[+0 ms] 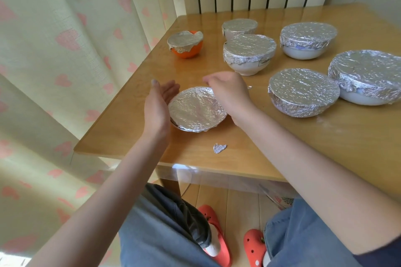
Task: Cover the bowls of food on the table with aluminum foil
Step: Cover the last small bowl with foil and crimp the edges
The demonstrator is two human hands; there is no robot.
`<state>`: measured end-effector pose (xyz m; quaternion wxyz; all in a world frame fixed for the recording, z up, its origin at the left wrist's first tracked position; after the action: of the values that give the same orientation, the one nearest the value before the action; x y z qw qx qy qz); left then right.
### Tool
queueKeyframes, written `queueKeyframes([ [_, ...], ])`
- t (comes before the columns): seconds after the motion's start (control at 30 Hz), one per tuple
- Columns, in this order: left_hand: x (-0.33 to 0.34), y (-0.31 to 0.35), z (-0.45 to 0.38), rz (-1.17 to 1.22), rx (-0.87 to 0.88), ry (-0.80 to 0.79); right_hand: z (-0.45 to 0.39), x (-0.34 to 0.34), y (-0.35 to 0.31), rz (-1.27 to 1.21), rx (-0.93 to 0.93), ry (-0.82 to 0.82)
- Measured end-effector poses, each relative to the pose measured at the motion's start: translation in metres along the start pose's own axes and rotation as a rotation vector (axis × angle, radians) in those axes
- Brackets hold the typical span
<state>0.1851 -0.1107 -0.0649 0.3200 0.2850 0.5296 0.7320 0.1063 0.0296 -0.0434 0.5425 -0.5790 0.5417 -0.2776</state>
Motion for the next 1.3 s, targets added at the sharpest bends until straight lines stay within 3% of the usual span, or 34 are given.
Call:
queueKeyframes([
  [0.13, 0.004, -0.008, 0.004, -0.067, -0.049, 0.050, -0.004, 0.011, 0.008, -0.006, 0.052, -0.178],
  [0.37, 0.005, -0.007, 0.010, -0.145, 0.070, 0.185, 0.000, 0.013, 0.016, -0.008, 0.083, -0.122],
  [0.6, 0.004, -0.009, 0.008, -0.156, 0.072, 0.182, 0.002, 0.011, 0.016, -0.008, 0.131, -0.118],
  [0.7, 0.001, -0.012, 0.000, -0.178, 0.027, 0.104, 0.002, 0.003, 0.019, -0.057, 0.159, -0.085],
  [0.77, -0.007, -0.003, 0.003, -0.190, 0.130, 0.035, 0.011, -0.015, 0.014, 0.015, 0.093, 0.017],
  [0.87, -0.002, 0.023, 0.018, -0.684, 0.442, -0.294, 0.043, -0.045, -0.001, 0.164, -0.148, 0.178],
  [0.93, 0.008, 0.023, 0.027, -1.026, 0.396, -0.616, 0.066, -0.053, -0.004, 0.193, -0.240, 0.217],
  [1.0, 0.018, 0.022, 0.028, -1.309, 0.337, -0.765, 0.082, -0.054, 0.004, 0.159, -0.232, 0.221],
  [1.13, 0.042, 0.021, 0.024, -1.598, 0.347, -0.777, 0.101, -0.055, 0.014, 0.064, -0.184, 0.222],
  [1.3, 0.044, 0.017, 0.024, -1.632, 0.277, -0.751, 0.105, -0.055, 0.013, 0.074, -0.197, 0.214],
])
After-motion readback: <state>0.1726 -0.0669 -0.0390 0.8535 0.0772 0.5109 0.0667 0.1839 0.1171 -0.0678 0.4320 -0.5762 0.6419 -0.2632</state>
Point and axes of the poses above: each hand's wrist, its own z-axis away from the middle knuckle, its own x-axis out of the palm, y = z × x, the point moved 6 cm from there along -z, towards the middle knuckle, and after that the axes turned 13 degrees about -x, right-handed, at the moved point
